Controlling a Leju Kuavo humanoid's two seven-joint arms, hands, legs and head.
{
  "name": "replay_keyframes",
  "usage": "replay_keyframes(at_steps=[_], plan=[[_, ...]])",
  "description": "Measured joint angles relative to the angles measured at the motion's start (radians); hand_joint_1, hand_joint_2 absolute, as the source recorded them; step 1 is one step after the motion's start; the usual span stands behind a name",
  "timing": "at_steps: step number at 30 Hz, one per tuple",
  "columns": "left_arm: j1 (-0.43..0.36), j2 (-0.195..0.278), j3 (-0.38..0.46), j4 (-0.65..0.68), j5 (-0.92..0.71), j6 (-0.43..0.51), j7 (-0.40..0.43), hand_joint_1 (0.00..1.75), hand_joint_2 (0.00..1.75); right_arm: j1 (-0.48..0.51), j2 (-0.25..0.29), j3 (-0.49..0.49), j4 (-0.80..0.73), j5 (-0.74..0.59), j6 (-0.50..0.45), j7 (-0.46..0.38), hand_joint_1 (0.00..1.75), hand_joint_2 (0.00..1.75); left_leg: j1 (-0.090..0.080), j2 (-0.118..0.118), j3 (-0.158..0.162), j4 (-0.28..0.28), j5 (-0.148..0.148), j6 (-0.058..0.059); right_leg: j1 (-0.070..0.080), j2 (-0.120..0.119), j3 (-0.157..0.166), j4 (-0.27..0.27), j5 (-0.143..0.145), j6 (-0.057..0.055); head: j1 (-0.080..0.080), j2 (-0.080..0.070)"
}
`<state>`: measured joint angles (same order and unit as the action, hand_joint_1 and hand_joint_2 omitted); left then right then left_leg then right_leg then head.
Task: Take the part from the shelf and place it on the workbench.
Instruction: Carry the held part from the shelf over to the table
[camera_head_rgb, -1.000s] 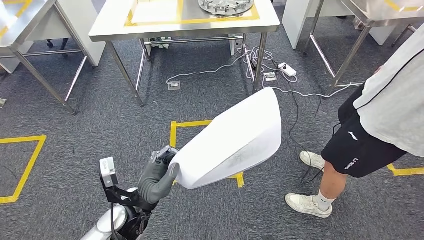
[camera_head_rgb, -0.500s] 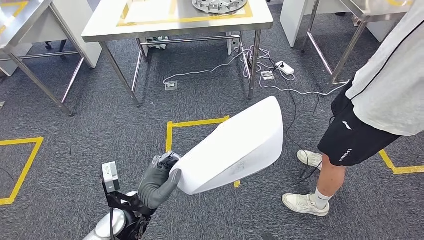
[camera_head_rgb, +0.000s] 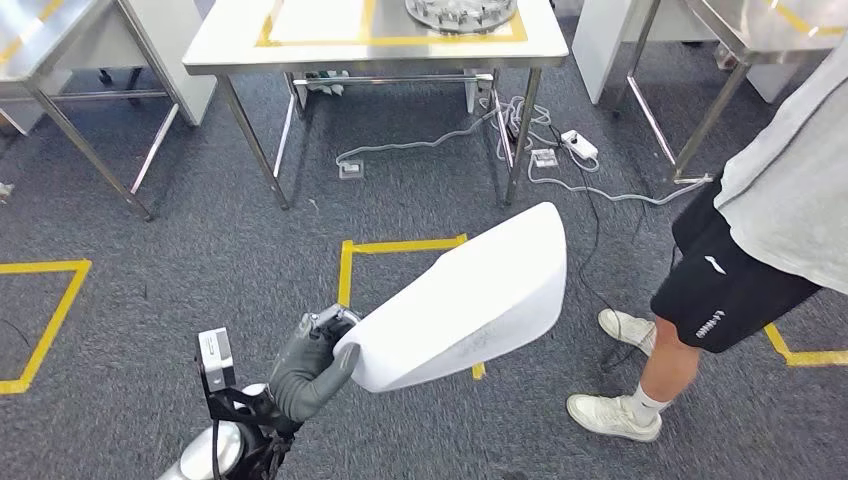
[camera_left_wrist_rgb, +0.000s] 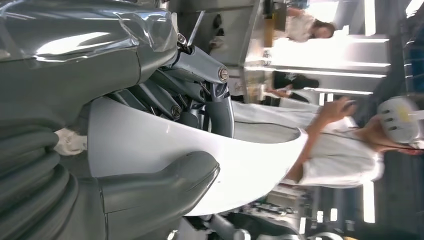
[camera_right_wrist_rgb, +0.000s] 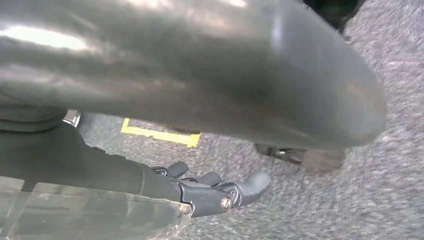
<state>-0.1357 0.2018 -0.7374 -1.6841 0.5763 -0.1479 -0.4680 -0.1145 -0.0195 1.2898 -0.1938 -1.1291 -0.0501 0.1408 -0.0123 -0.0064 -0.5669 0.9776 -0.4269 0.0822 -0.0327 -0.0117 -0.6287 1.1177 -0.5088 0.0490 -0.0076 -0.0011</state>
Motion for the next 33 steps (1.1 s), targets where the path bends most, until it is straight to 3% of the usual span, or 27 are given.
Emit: replay_keyframes(at_steps=[2, 3, 4, 5, 7, 9, 11, 12, 14, 16, 18, 19, 20, 22, 24, 26, 28, 30, 33], plan=[[0.003, 0.001, -0.002, 0.000, -0.002, -0.001, 0.008, 1.75, 1.75, 0.005, -0.001, 0.000, 0.000, -0.003, 0.009, 0.000, 0.00, 0.00, -0.004, -0.012, 0.000, -0.003, 0.005, 0.004, 0.001, 0.005, -0.056, 0.117, -0.050, -0.009, 0.001, 0.000], [0.007, 0.002, -0.003, 0.000, -0.003, 0.000, 0.012, 1.75, 1.75, 0.008, -0.002, 0.000, 0.000, -0.005, 0.013, 0.000, 0.00, 0.00, -0.005, -0.021, -0.002, -0.001, 0.005, 0.003, 0.002, 0.006, -0.077, 0.160, -0.063, -0.008, 0.002, 0.000], [0.010, 0.004, -0.004, 0.000, -0.004, -0.001, 0.015, 1.75, 1.75, 0.012, -0.002, 0.000, 0.000, -0.006, 0.017, 0.000, 0.00, 0.00, -0.006, -0.030, -0.004, 0.001, 0.004, 0.002, 0.002, 0.007, -0.082, 0.170, -0.061, -0.002, 0.002, 0.000], [0.011, 0.005, -0.005, 0.000, -0.006, -0.001, 0.018, 1.75, 1.75, 0.014, -0.002, 0.000, 0.000, -0.007, 0.021, 0.000, 0.00, 0.00, -0.007, -0.040, -0.005, 0.005, 0.003, 0.000, 0.002, 0.009, -0.069, 0.142, -0.044, 0.006, 0.002, 0.000], [0.013, 0.007, -0.005, 0.000, -0.010, -0.001, 0.022, 1.75, 1.75, 0.014, -0.004, 0.000, 0.000, -0.008, 0.029, 0.000, 0.00, 0.00, -0.007, -0.059, -0.009, 0.018, -0.003, -0.007, 0.002, 0.025, -0.004, 0.011, 0.007, 0.018, 0.002, 0.000], [0.015, 0.009, -0.005, -0.001, -0.012, -0.001, 0.026, 1.75, 1.75, 0.013, -0.005, 0.000, 0.000, -0.008, 0.034, 0.000, 0.00, 0.00, -0.010, -0.074, -0.018, 0.035, -0.011, -0.018, 0.003, 0.041, 0.041, -0.079, 0.035, 0.009, 0.002, 0.000], [0.017, 0.012, -0.005, -0.001, -0.014, -0.001, 0.031, 1.75, 1.75, 0.013, -0.004, 0.000, 0.000, -0.009, 0.040, -0.002, 0.00, 0.00, -0.011, -0.082, -0.027, 0.043, -0.014, -0.027, 0.006, 0.038, 0.046, -0.091, 0.040, -0.005, 0.002, 0.000], [0.018, 0.014, -0.005, -0.002, -0.015, -0.002, 0.032, 1.75, 1.75, 0.012, -0.002, -0.001, 0.000, -0.011, 0.042, -0.004, 0.00, 0.00, -0.009, -0.080, -0.031, 0.043, -0.016, -0.030, 0.002, 0.035, 0.046, -0.091, 0.042, -0.010, 0.002, 0.000], [0.020, 0.021, -0.005, -0.006, -0.016, -0.002, 0.035, 1.75, 1.75, 0.012, 0.000, -0.005, 0.001, -0.019, 0.043, -0.007, 0.00, 0.00, -0.005, -0.056, -0.045, 0.073, -0.038, -0.043, -0.007, 0.030, 0.049, -0.094, 0.045, -0.018, -0.001, 0.000], [0.018, 0.026, -0.004, -0.009, -0.017, -0.002, 0.036, 1.75, 1.75, 0.014, 0.003, -0.009, 0.001, -0.025, 0.044, -0.008, 0.00, 0.00, 0.007, -0.018, -0.092, 0.177, -0.092, -0.063, -0.011, 0.025, 0.053, -0.096, 0.044, -0.023, -0.004, 0.000], [0.017, 0.028, -0.005, -0.010, -0.017, -0.003, 0.038, 1.75, 1.75, 0.018, 0.005, -0.012, 0.001, -0.029, 0.043, -0.008, 0.00, 0.00, 0.023, 0.000, -0.154, 0.302, -0.139, -0.081, -0.012, 0.017, 0.053, -0.096, 0.042, -0.024, -0.005, 0.000], [0.017, 0.029, -0.005, -0.010, -0.016, -0.004, 0.039, 1.75, 1.75, 0.019, 0.004, -0.014, 0.001, -0.029, 0.042, -0.008, 0.00, 0.00, 0.030, 0.004, -0.169, 0.326, -0.139, -0.087, -0.013, 0.014, 0.053, -0.096, 0.041, -0.024, -0.005, 0.000], [0.017, 0.030, -0.005, -0.010, -0.015, -0.005, 0.039, 1.75, 1.75, 0.020, 0.004, -0.015, 0.001, -0.030, 0.042, -0.008, 0.00, 0.00, 0.036, 0.006, -0.164, 0.312, -0.120, -0.091, -0.015, 0.012, 0.054, -0.096, 0.041, -0.023, -0.005, 0.000], [0.015, 0.031, -0.005, -0.010, -0.014, -0.006, 0.040, 1.75, 1.75, 0.020, 0.006, -0.016, 0.001, -0.030, 0.041, -0.010, 0.00, 0.00, 0.044, 0.010, -0.101, 0.182, -0.052, -0.097, -0.020, 0.011, 0.058, -0.096, 0.038, -0.017, -0.005, 0.000], [0.011, 0.032, -0.005, -0.011, -0.012, -0.008, 0.040, 1.75, 1.75, 0.019, 0.007, -0.020, 0.001, -0.030, 0.040, -0.013, 0.00, 0.00, 0.039, 0.014, -0.044, 0.068, -0.018, -0.095, -0.020, 0.011, 0.059, -0.096, 0.037, -0.006, -0.005, 0.000], [0.008, 0.033, -0.005, -0.011, -0.012, -0.009, 0.040, 1.75, 1.75, 0.020, 0.008, -0.023, 0.001, -0.030, 0.039, -0.015, 0.00, 0.00, 0.030, 0.012, -0.038, 0.049, -0.023, -0.083, -0.019, 0.010, 0.057, -0.100, 0.039, 0.009, -0.005, 0.000], [0.007, 0.034, -0.005, -0.015, -0.011, -0.010, 0.039, 1.75, 1.75, 0.019, 0.008, -0.025, 0.001, -0.030, 0.036, -0.017, 0.00, 0.00, 0.026, 0.007, -0.032, 0.041, -0.017, -0.064, -0.021, 0.007, 0.057, -0.102, 0.037, 0.023, -0.004, 0.000], [0.004, 0.034, -0.005, -0.020, -0.011, -0.012, 0.037, 1.75, 1.75, 0.017, 0.006, -0.025, 0.001, -0.028, 0.033, -0.018, 0.00, 0.00, 0.025, 0.005, -0.020, 0.026, -0.008, -0.045, -0.020, 0.006, 0.033, -0.053, 0.012, 0.020, -0.001, 0.000], [0.002, 0.033, -0.006, -0.022, -0.013, -0.013, 0.034, 1.75, 1.75, 0.016, 0.001, -0.025, 0.001, -0.023, 0.031, -0.018, 0.00, 0.00, 0.013, 0.001, -0.018, 0.022, -0.008, -0.026, -0.008, 0.008, -0.068, 0.140, -0.059, -0.001, 0.003, 0.000]])
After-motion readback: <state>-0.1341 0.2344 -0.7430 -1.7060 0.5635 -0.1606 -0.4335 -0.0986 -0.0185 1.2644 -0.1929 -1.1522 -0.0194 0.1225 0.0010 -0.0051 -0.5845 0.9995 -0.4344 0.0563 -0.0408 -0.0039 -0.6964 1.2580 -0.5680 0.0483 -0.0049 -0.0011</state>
